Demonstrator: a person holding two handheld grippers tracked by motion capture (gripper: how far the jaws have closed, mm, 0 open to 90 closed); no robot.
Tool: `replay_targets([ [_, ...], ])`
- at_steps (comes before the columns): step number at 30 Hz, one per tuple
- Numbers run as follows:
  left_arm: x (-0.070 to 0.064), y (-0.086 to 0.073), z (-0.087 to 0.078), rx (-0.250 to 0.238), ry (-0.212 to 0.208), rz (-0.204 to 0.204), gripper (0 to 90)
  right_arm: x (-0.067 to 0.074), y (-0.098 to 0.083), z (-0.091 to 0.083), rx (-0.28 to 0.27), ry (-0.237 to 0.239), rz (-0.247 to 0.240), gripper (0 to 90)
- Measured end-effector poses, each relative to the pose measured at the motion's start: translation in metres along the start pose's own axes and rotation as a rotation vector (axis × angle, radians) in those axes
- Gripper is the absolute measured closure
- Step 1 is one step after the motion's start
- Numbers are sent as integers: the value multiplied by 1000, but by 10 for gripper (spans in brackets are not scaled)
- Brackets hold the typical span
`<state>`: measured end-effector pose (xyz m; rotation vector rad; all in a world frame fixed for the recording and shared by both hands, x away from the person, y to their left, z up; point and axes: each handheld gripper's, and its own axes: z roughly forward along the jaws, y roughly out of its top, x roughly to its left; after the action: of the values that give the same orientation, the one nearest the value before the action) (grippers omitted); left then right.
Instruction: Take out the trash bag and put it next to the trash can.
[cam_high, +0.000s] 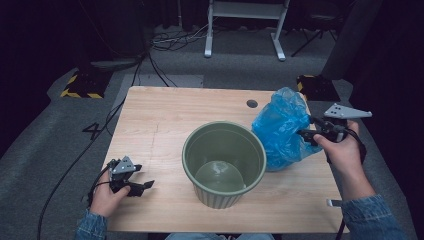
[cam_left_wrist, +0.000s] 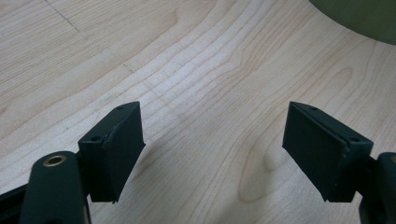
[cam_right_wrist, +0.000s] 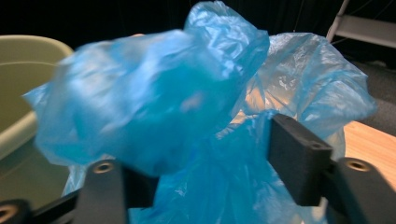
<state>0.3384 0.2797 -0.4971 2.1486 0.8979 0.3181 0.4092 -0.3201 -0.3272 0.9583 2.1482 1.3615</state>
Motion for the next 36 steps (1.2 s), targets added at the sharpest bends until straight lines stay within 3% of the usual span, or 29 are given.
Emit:
replay_targets([
  [10,-2,-1,0,0,5,-11,204,17,-32,-52,4,-27,18,275],
  [19,-6,-1,1,14,6,-19,204,18,-78,-68,59,-56,19,246],
  [26,-7,-2,4,24,4,-23,203,17,-121,-70,144,-91,37,242],
  [32,-8,-3,4,31,6,-19,201,13,-155,-59,175,-99,74,234],
  [36,-9,-5,4,27,7,-28,196,14,-174,-49,212,-117,60,224],
])
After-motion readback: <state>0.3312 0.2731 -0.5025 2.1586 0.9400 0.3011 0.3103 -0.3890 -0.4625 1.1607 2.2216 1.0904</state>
